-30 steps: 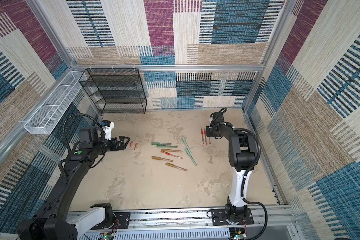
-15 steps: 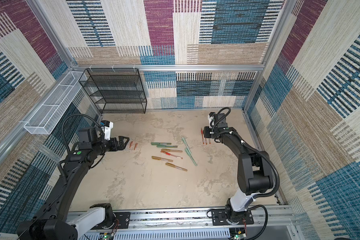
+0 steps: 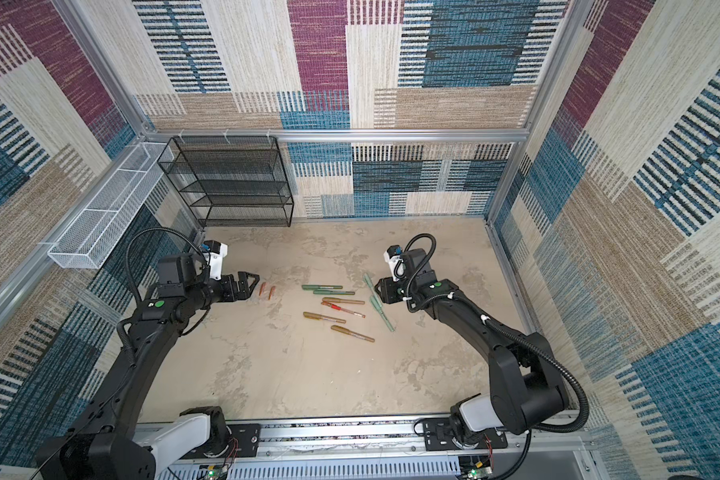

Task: Open the pen caps
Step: 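Move the right gripper over a fourth capped red gel pen in the pile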

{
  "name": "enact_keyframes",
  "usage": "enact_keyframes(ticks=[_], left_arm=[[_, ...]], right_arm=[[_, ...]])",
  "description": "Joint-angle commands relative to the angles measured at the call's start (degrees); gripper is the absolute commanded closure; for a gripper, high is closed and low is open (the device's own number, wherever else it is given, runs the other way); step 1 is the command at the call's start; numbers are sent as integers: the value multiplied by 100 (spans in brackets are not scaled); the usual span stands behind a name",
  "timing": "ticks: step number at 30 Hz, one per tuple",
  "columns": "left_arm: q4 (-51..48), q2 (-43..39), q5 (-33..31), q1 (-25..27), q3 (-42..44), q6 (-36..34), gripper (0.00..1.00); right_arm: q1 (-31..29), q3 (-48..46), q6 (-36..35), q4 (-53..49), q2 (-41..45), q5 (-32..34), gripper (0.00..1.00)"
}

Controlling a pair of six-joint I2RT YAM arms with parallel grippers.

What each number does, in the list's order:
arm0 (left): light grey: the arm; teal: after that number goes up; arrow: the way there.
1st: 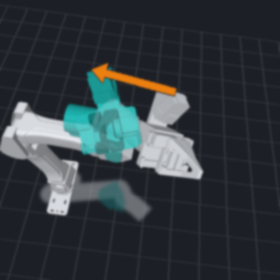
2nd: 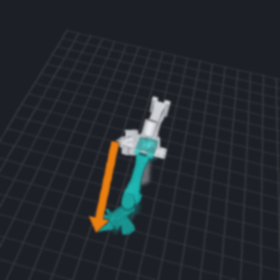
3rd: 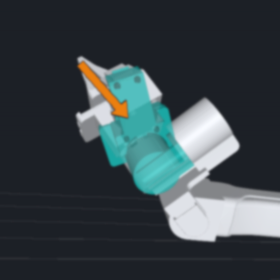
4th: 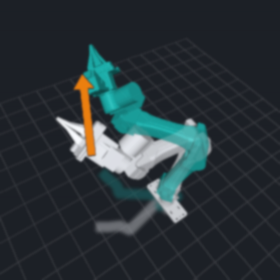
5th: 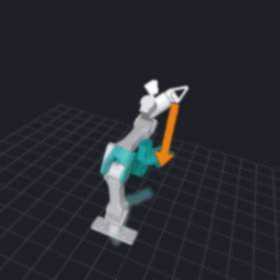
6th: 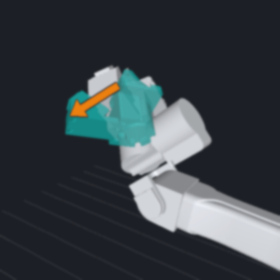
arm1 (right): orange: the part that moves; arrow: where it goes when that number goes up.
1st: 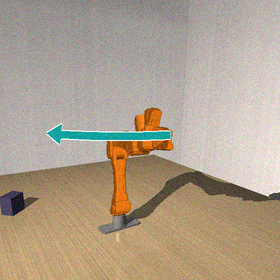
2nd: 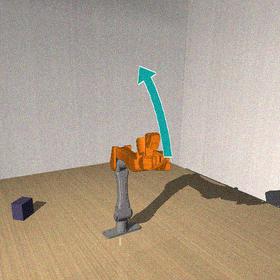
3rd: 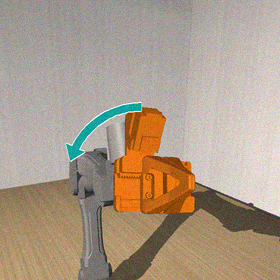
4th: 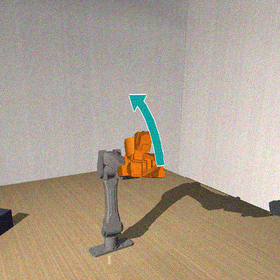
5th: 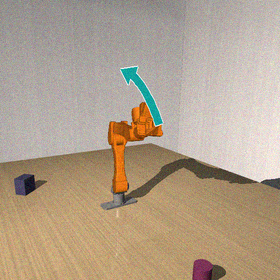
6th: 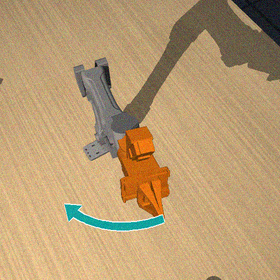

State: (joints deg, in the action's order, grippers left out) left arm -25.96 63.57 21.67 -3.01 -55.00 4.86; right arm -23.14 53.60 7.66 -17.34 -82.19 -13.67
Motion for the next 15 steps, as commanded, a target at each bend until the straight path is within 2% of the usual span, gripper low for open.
enact_keyframes(ticks=[1,9,15], left_arm=[[89,23,126,-10,-57,94,1],[76,15,157,-11,-69,109,1],[100,-14,89,-16,-23,69,1]], right_arm=[[-332,28,113,180,-217,-18,50],[-1148,775,-113,-359,-1399,300,55],[-1325,1281,-306,-565,-2090,522,55]])
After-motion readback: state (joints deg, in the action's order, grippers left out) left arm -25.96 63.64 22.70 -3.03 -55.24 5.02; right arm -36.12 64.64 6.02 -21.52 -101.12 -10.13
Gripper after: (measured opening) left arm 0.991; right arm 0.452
